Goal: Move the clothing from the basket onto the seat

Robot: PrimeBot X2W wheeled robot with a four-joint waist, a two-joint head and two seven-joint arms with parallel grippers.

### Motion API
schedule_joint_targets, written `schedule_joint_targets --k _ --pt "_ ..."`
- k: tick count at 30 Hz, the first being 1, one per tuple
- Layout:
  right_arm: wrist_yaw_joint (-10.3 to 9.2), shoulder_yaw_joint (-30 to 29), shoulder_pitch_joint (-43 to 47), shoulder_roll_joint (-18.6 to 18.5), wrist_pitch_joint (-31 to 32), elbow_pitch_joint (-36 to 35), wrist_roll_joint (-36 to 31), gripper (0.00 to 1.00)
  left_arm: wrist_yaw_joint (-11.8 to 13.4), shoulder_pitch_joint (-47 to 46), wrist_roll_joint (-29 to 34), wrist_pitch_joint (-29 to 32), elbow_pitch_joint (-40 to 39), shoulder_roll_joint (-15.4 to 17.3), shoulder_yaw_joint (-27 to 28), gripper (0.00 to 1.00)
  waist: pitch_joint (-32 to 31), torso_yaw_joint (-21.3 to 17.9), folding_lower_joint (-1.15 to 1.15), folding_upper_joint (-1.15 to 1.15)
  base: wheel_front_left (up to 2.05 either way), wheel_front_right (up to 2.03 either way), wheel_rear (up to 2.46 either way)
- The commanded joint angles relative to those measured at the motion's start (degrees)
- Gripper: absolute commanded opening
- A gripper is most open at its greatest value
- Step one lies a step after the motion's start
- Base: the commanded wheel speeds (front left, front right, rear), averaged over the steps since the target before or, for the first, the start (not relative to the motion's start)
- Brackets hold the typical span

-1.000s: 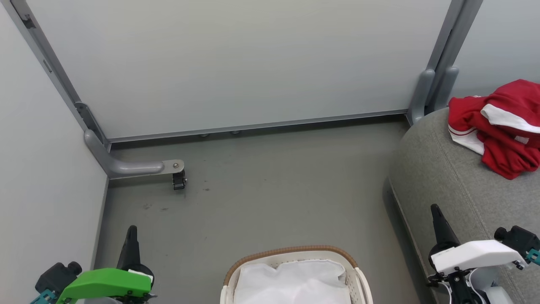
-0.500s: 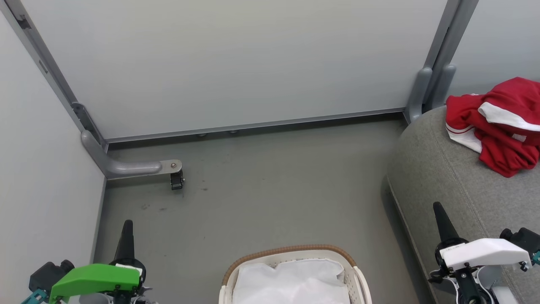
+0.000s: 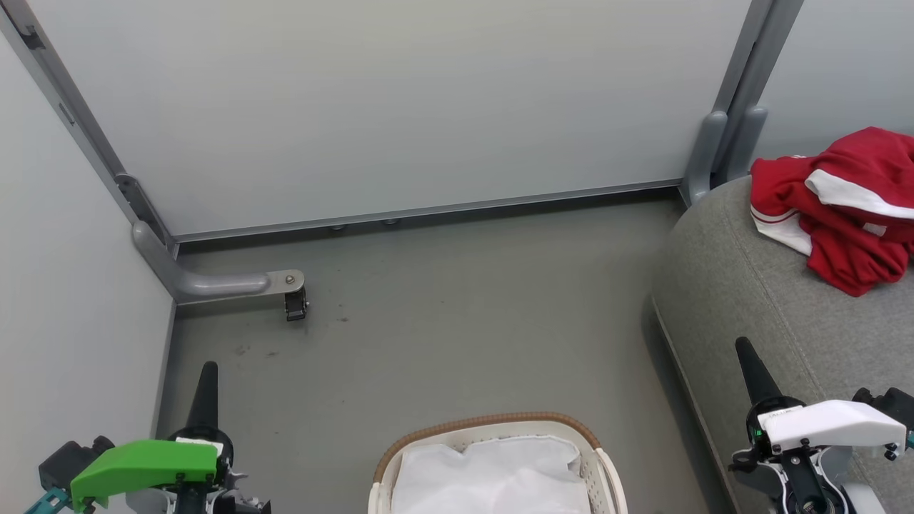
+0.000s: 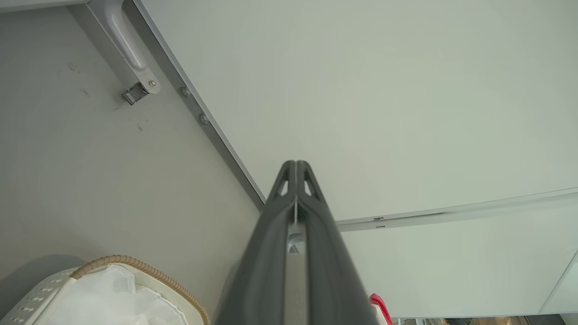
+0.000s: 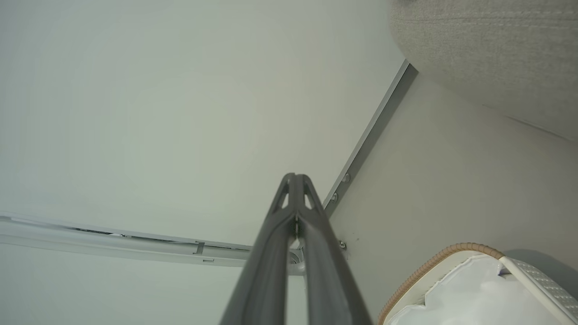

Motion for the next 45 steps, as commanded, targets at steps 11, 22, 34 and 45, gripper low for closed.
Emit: schedule_joint_targets --k 11,22,34,45 --pt "-0.04 -0.72 -1.02 -0.4 1.71 -1.19 6.2 0.0 -0.5 -1.96 -5.47 1.57 -0.99 0.19 1.19 0.0 0.16 -0.38 0.0 0.0 0.0 0.0 0.0" --pt "-0.03 -1.17 -1.06 -0.45 3.01 -1.67 11.07 0.0 -0.69 -2.34 -9.78 2.9 -1.4 0.2 1.94 0.0 0.31 -0.73 0.0 0.0 0.0 0.0 0.0" --pt "-0.04 -1.6 -1.0 -0.48 4.31 -2.12 15.97 0.0 -0.91 -2.71 -14.02 4.17 -1.8 0.21 2.83 0.0 0.47 -1.13 0.0 0.0 0.0 0.0 0.0" --pt "-0.03 -1.96 -0.99 -0.51 5.34 -2.52 20.0 0.0 -0.98 -3.06 -17.59 5.29 -2.08 0.22 3.46 0.0 0.62 -1.49 0.0 0.0 0.0 0.0 0.0"
